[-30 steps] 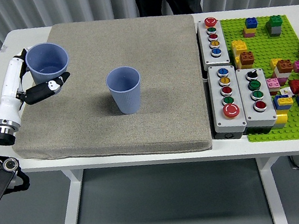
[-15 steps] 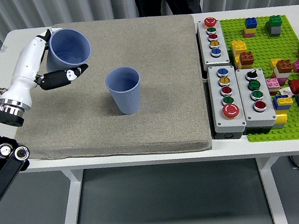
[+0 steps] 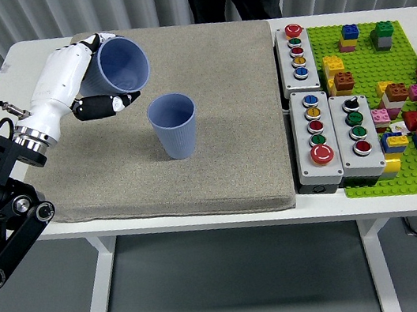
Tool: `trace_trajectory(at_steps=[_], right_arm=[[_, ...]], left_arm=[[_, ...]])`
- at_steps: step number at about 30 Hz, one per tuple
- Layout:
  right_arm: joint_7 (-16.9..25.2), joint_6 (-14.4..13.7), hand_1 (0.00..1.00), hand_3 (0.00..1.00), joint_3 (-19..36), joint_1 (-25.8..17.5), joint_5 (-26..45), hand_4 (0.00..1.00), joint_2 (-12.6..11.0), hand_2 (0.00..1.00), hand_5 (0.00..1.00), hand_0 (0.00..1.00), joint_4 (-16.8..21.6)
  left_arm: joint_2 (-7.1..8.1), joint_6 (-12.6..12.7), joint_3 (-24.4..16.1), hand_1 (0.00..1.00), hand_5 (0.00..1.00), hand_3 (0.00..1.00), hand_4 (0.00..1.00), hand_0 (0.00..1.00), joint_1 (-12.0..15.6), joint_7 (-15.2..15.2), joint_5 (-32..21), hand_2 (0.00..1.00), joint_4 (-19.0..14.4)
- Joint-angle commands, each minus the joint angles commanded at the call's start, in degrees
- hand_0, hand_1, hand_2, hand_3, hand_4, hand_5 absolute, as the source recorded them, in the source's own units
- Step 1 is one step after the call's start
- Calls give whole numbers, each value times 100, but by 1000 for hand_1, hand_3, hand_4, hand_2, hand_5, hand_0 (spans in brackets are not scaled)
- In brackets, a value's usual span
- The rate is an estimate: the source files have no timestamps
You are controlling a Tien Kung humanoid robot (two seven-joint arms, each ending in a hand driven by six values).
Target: Pick cup pour cup place
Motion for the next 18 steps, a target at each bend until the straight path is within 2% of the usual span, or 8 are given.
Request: trace_trajectory(at_steps=[7,14,18], right_arm=[[6,-3,687,696,0,15,5,321,-4,732,296,721,0],[15,-21,687,697,6,24,39,321,6,733,295,721,0],[15,-20,687,697,3,24,42,321,6,733,295,721,0]], left_arm=[[-2,9,109,526,101,576,687,570,-59,2,67,555,54],[32,31,262,525,106,580,689,569,-147,56,651,555,194],[37,30,286,525,106,580,689,569,-169,62,779,555,250]])
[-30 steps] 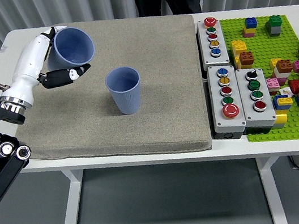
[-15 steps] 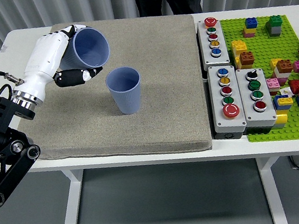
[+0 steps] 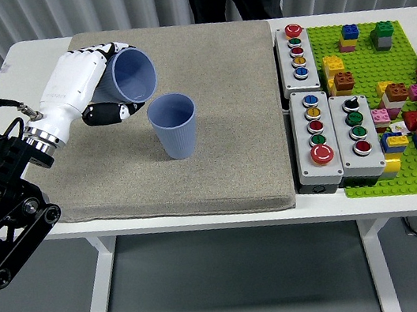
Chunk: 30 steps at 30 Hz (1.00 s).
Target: Pick cup pour cup place
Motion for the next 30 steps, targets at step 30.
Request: trace_trajectory(at_steps=[30], right_arm=[[-7,11,688,698,37,-40,-66,322,3,735,301,722,0]], left_arm=[[-5,18,258,525,110,581,685,567,-69,27,198,553,89]])
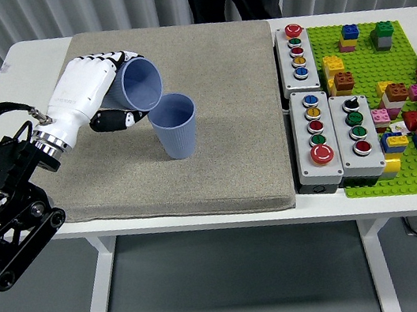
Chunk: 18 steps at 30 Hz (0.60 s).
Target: Pick cup pour cup place
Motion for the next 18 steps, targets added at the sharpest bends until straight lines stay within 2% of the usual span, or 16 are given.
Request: trace_trajectory(at_steps=[9,18], right_arm=[[18,1,688,699,-52,25,74,323,-14,735,300,722,0],[21,5,688,698,-76,34,105,324,-20,735,301,722,0]], left_arm=[[45,21,138,525,112,580,684,565,-139,34,184,552,142],[87,18,262,526,112,580,684,564,-260,83,408,552,113]])
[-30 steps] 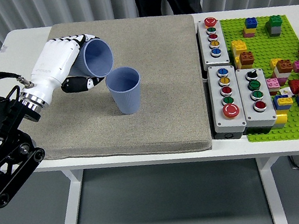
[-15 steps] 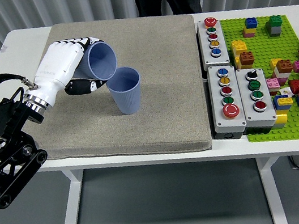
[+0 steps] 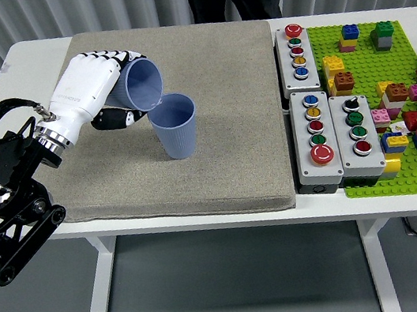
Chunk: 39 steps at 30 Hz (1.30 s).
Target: Pick cup pour cup place
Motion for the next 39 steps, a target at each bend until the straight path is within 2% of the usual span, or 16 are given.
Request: trace_trajectory(at_steps=[16,31,39], right_arm=[[10,-2,688,698,-32,17,59,325,-6,736,301,722,0],[15,-5,688,698,-42,26,80,326,-12,736,300,722,0],[17,-9,688,698,-54,22,104,327,-10,736,300,722,0]], left_arm=[[37,86,163,526,111,579,682,563,-145,72,188,551,60],[214,89,378,526,110,578,682,562,-259,103,296,550,26],[242,132,554,526,113,578,680,561,-394,125,257,551,105]])
